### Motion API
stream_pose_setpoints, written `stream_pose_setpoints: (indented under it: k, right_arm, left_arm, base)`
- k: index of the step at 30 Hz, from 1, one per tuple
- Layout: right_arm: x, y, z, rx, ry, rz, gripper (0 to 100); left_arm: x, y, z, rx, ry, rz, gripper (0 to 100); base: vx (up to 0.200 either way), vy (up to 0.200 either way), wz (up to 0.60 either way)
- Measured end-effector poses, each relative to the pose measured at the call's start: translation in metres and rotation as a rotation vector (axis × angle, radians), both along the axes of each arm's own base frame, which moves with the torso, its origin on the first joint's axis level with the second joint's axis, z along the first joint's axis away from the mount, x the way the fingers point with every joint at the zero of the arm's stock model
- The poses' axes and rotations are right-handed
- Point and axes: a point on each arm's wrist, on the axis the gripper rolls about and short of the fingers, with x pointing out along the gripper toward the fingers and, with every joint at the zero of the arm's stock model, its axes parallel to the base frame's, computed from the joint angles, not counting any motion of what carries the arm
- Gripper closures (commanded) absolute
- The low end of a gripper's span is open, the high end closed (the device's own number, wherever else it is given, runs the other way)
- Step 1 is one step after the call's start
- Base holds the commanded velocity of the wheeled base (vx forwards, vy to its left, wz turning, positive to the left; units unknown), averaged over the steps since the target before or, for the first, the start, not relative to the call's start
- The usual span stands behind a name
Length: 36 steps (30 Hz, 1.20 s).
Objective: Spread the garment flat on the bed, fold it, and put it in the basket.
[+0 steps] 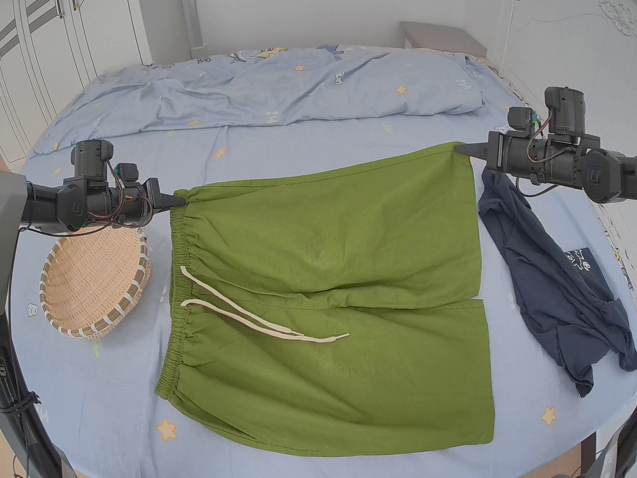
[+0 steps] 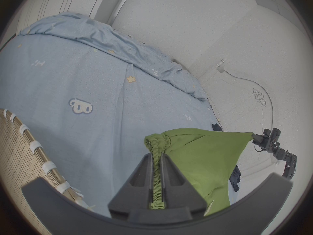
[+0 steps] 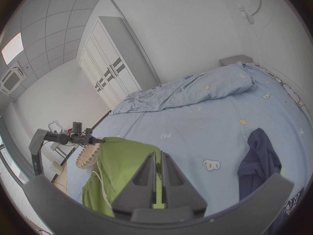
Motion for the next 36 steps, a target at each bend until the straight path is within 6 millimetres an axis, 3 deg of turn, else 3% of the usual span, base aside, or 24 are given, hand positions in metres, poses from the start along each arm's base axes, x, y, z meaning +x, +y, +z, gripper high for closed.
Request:
stream_pose_setpoints:
  k: [9, 17, 18, 19, 28, 36]
  right_arm:
    - [0.041, -0.009, -0.031, -0.008, 0.044, -0.049, 100]
    - [0.061, -0.009, -0.052, -0.019, 0.083, -0.072, 100]
    - [0.063, -0.009, -0.054, -0.020, 0.089, -0.074, 0]
    - [0.065, -0.008, -0.057, -0.023, 0.103, -0.074, 0]
    - [0.076, -0.010, -0.070, -0.027, 0.137, -0.082, 0]
    - [0.069, -0.016, -0.066, -0.017, 0.151, -0.096, 0]
  left_arm:
    - [0.008, 0.002, -0.006, -0.003, -0.019, 0.007, 100]
    - [0.012, 0.002, -0.012, -0.003, -0.012, 0.006, 100]
    - [0.012, 0.002, -0.013, -0.003, -0.010, 0.007, 100]
    - [0.013, 0.002, -0.014, -0.002, -0.007, 0.010, 0]
    - [0.019, -0.002, -0.017, 0.020, -0.027, 0.039, 0]
    - [0.015, -0.010, -0.016, 0.019, -0.024, 0.024, 0]
  base:
    - [0.000, 0.000, 0.00]
    - [0.000, 0.000, 0.00]
    - [0.000, 0.000, 0.00]
    - [0.000, 0.000, 0.00]
    - [0.000, 0.000, 0.00]
    - [0.000, 0.000, 0.00]
